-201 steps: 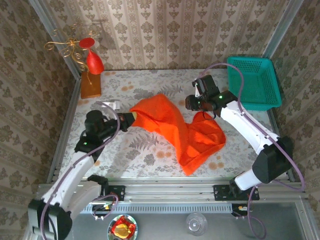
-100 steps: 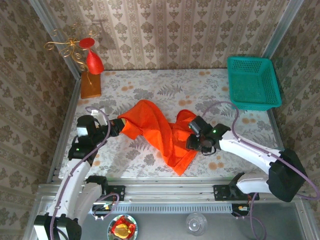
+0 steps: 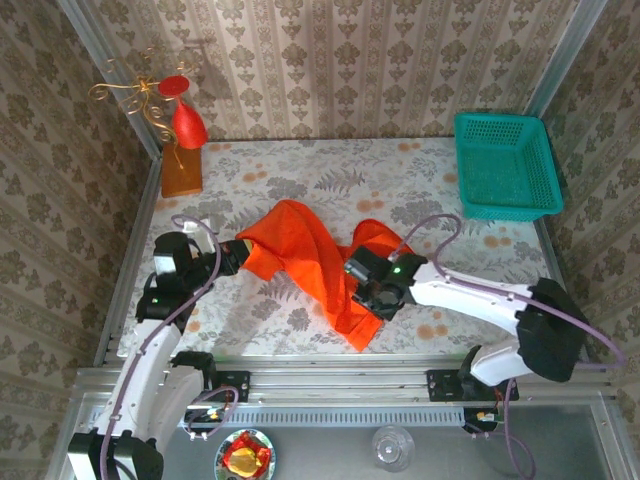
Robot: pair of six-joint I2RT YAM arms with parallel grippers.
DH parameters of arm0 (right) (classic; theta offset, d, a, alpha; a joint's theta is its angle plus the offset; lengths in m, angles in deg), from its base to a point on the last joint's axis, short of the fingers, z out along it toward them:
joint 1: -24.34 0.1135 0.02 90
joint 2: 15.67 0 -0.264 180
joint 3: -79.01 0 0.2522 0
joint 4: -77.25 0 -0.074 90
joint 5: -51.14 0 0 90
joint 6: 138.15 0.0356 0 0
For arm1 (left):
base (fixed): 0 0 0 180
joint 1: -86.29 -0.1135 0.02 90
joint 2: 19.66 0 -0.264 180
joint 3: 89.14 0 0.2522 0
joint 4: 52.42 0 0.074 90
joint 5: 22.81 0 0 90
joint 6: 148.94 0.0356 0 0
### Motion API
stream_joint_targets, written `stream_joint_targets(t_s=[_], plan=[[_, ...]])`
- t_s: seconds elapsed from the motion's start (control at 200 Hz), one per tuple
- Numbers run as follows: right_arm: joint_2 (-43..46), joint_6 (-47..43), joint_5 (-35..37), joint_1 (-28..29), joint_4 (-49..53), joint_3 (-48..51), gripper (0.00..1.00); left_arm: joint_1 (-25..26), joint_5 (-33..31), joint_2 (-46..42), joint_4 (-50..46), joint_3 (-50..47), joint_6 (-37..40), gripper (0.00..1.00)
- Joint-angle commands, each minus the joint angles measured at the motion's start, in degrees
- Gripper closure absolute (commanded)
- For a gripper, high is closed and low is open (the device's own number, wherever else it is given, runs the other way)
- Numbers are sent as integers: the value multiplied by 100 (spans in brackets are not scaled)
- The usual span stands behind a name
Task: Fold the inside-out t-shirt
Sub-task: Flatten out the T-shirt at the center of the table.
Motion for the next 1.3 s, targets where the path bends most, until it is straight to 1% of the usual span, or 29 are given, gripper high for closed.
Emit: stream_joint_targets(t_s=[0.0, 0.08, 0.2, 0.31, 0.575, 0.735, 0.965, 1.055, 1.135, 1.215, 1.295], plan=[[-455, 529, 77, 205, 460, -105, 62, -41, 102, -94, 38, -48, 83, 100], [-733, 492, -34, 233, 488, -168, 62, -41, 70, -115, 58, -48, 66, 100], [-1083, 350, -38, 263, 739, -390, 58, -41, 57, -131, 59, -48, 78, 100], [-1286, 294, -62, 307, 750, -419, 58, -41, 33, -155, 5, -65, 124, 100], [-1304, 326, -158, 378, 689, -241, 69, -41, 9, -171, 4, -116, 135, 100], [-1140, 327, -155, 400, 706, -117, 70, -41, -12, -168, 35, -153, 118, 100], [-963, 371, -134, 448, 766, 39, 81, -50, -73, -195, -13, -162, 126, 100], [-859, 397, -94, 448, 791, 91, 89, -50, -115, -212, -53, -136, 142, 100], [-715, 350, -29, 448, 788, 130, 100, -54, -157, -221, -83, -102, 148, 100], [-493, 302, 135, 448, 884, 138, 100, -66, -226, -260, -146, -36, 166, 100], [-122, 267, 443, 448, 1059, 144, 100, -99, -307, -324, -275, 110, 201, 100]])
